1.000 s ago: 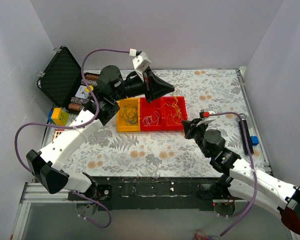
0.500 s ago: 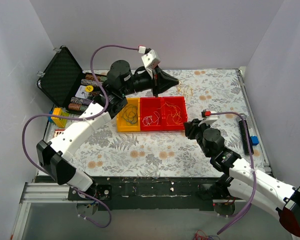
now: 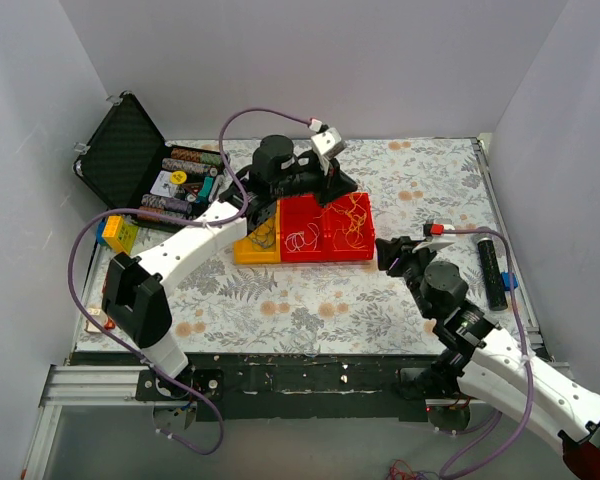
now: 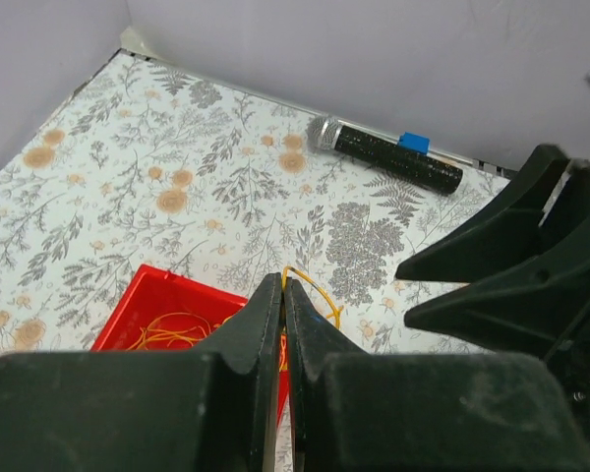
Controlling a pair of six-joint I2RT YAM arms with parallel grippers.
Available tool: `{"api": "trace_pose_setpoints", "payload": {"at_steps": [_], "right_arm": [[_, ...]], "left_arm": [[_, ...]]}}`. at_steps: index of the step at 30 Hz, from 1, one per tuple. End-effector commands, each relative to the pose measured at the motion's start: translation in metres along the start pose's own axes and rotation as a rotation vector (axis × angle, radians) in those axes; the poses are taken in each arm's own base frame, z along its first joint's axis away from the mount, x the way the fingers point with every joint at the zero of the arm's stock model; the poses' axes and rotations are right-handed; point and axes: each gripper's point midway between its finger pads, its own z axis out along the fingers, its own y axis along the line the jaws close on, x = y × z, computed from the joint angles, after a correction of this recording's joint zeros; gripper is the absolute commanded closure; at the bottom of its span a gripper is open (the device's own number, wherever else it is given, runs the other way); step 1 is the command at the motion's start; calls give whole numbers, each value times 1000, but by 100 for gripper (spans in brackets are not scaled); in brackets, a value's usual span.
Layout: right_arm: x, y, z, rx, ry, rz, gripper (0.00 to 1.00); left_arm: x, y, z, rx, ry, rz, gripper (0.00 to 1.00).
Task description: Untangle the cables
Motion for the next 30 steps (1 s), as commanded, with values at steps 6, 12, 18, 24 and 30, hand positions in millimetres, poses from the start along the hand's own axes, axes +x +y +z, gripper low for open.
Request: {"api": "trace_pose_setpoints", "payload": {"at_steps": [6, 12, 18, 24, 30], "right_arm": [[-51, -7, -12, 65, -123, 47, 48], [-49, -9, -14, 69, -121, 49, 48], [-49, -10, -14, 68, -123, 38, 48], [-52, -9, -14, 68, -127, 30, 49], [-50, -9, -13, 67, -120, 21, 48]], "left_arm": [[55, 22, 3, -105, 66, -8, 100], [85, 41, 18, -141, 109, 7, 100], [104, 62, 43, -159, 146, 28, 100], [127, 86, 59, -215, 189, 76, 100], [167, 91, 75, -263, 293, 176, 100]]}}
